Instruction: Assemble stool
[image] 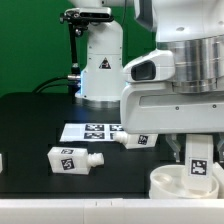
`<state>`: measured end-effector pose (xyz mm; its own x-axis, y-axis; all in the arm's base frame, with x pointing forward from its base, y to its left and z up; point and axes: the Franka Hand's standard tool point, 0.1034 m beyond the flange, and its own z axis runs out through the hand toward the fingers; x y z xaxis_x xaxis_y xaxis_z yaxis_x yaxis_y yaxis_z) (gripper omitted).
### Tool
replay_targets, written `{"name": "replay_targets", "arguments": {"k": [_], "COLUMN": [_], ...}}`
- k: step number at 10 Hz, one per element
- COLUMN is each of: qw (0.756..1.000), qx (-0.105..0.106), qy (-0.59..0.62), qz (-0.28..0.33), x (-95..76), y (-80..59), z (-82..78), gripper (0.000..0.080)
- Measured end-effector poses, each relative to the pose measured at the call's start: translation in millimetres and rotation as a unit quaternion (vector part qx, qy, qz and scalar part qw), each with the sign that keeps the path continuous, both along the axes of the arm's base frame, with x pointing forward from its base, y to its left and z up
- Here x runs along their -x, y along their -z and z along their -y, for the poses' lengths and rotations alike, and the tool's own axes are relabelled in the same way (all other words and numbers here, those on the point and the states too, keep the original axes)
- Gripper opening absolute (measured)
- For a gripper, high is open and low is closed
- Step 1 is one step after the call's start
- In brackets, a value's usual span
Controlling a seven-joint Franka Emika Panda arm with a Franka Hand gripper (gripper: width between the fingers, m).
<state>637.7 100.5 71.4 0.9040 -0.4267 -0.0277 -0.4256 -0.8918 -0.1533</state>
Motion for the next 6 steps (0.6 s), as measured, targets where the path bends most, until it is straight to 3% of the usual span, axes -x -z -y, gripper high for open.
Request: {"name": "replay_targets", "arguments": {"k": [2,6], "qw": [0.978,0.955], "qx": [-0.005,-0.023], "qy": [0.209,0.296], "qz": [-0.011,-0.026], "x": [1.6,0.7], "y": [2.0,1.8], "z": [-10.8,-10.7], "gripper": [0.0334,0.0334]}}
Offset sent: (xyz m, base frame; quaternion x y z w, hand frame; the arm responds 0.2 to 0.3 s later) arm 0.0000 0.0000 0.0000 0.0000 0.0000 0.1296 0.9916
